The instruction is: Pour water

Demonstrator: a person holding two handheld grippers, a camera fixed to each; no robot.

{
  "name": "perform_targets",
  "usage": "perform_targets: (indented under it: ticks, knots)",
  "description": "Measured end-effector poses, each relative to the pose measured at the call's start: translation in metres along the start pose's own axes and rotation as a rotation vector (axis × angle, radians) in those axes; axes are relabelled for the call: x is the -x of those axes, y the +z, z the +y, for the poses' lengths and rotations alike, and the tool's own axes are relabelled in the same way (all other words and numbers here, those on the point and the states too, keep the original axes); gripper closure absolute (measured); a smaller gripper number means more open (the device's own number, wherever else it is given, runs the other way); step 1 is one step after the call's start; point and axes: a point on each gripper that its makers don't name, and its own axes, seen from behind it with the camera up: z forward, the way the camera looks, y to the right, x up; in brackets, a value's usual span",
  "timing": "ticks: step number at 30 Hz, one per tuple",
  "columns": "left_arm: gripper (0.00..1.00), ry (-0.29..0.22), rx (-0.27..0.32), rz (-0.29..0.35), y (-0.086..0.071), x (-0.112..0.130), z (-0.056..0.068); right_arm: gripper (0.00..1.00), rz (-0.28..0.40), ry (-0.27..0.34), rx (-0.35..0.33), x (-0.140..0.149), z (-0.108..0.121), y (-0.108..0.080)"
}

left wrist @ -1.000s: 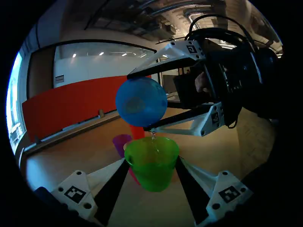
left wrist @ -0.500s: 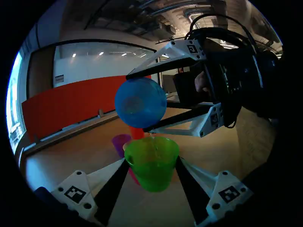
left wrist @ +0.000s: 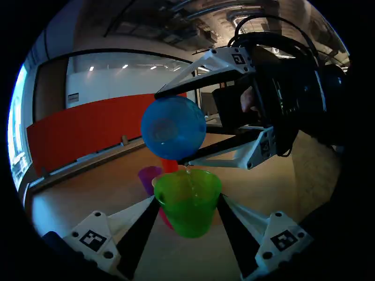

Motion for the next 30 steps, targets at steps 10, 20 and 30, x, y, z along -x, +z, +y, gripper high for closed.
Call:
perform_targets:
  ticks: [10,20,30]
  knots:
    - [0.15,-0.002,0.0,0.001,0.0,0.001,0.0,0.07,0.001,-0.025,-0.008,-0.006,-0.004,-0.003]
    - [0.15,-0.004,0.002,0.004,0.0,0.0,0.001,0.07,0.002,-0.053,-0.012,-0.01,-0.005,-0.005]
    - [0.15,-0.005,0.002,0.006,-0.001,0.0,0.001,0.07,0.003,-0.078,-0.017,-0.013,-0.006,-0.004]
